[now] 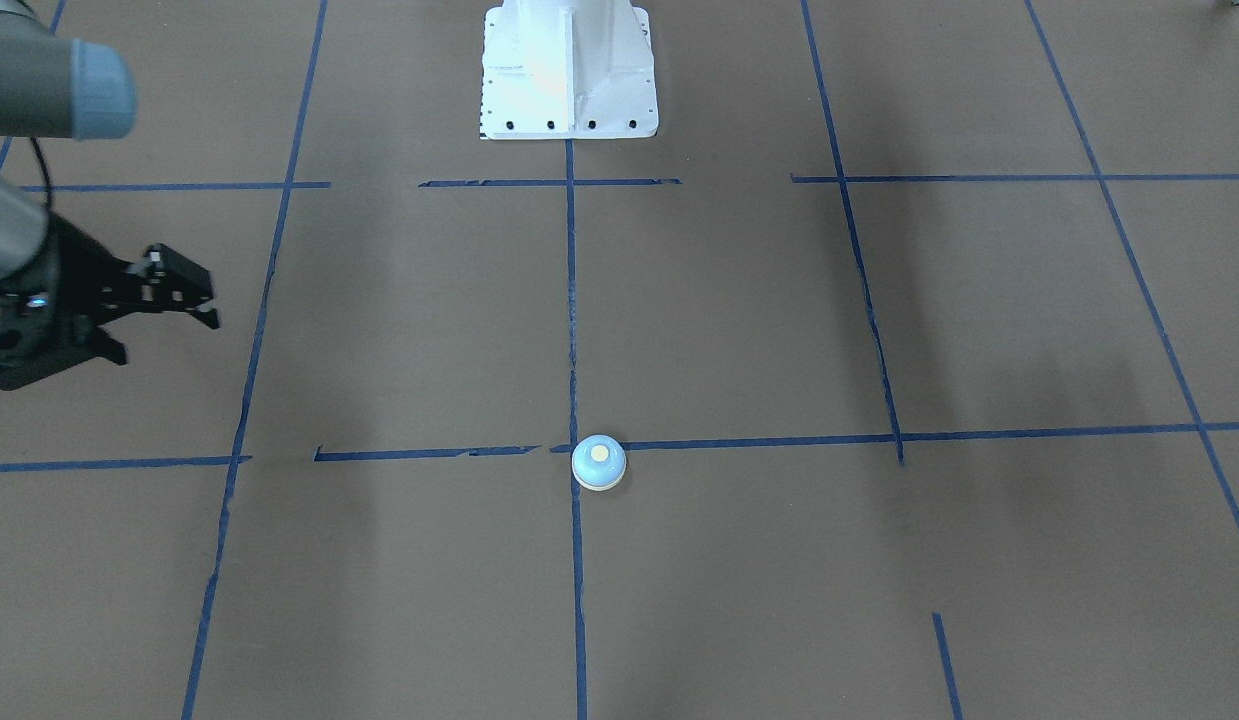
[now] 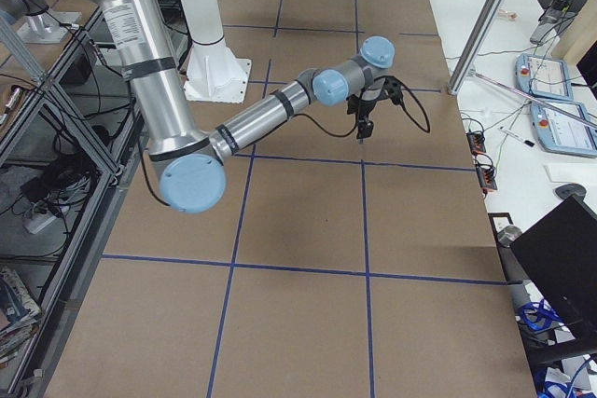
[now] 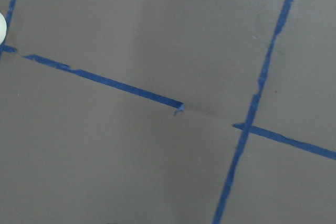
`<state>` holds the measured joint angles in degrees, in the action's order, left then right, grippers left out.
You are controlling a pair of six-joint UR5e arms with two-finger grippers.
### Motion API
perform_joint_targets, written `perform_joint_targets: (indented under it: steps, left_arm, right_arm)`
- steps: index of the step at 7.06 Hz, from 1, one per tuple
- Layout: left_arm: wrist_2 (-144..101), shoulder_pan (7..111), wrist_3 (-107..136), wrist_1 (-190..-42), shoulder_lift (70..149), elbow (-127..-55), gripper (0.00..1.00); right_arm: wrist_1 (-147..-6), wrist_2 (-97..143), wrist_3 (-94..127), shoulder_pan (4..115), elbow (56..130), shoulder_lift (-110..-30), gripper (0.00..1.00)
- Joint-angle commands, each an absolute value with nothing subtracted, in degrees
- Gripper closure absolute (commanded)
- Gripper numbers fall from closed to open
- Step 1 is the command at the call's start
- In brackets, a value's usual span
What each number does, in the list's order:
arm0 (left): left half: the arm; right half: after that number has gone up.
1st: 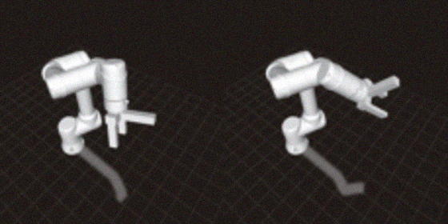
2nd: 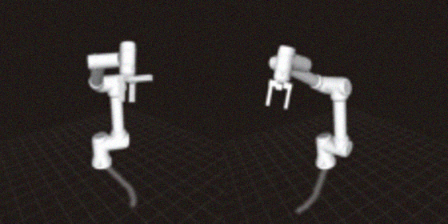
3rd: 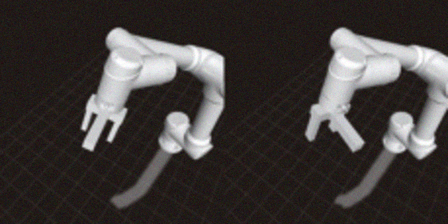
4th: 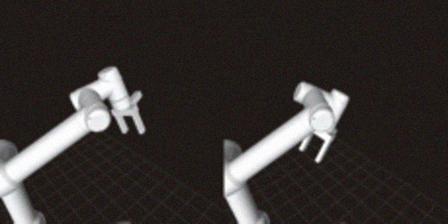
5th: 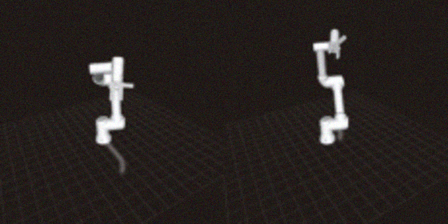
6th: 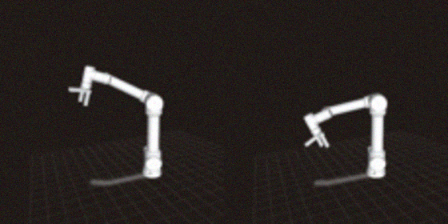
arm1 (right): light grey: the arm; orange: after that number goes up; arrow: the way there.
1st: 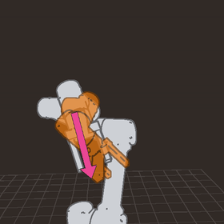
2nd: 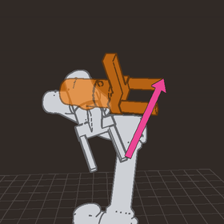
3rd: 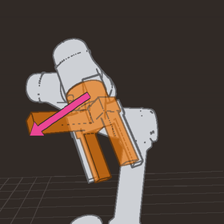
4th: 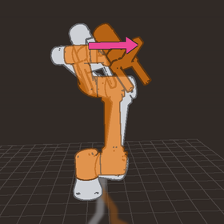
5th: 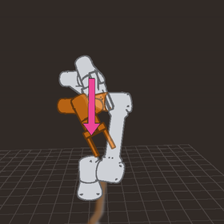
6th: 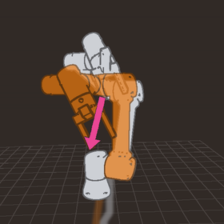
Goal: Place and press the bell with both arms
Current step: 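Move the right gripper over the bell top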
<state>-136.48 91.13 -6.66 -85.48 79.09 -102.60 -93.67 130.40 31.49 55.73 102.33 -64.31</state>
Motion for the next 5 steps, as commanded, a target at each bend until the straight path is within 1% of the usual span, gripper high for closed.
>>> perform_joint_targets:
  steps: [1,2,3,4,5]
  left_arm:
    - [-137.4,91.2,-6.3,-85.5,78.7,-103.1,0.00]
    - [-137.5,91.2,-6.3,-85.5,78.8,-103.1,0.00]
    - [-137.5,91.2,-6.3,-85.5,78.8,-103.1,0.00]
    - [-137.5,91.2,-6.2,-85.4,78.8,-103.1,0.00]
    - [-137.5,91.2,-6.2,-85.4,78.8,-103.1,0.00]
  right_arm:
    - [-93.4,121.1,48.6,45.9,91.5,-48.4,0.07]
    - [-90.5,118.7,54.4,44.1,82.7,-41.6,0.25]
    - [-83.3,115.5,57.7,42.6,73.3,-36.4,0.47]
    - [-78.2,112.4,62.7,40.7,62.7,-29.7,0.72]
    - [-77.8,110.1,63.5,39.6,58.1,-26.2,0.90]
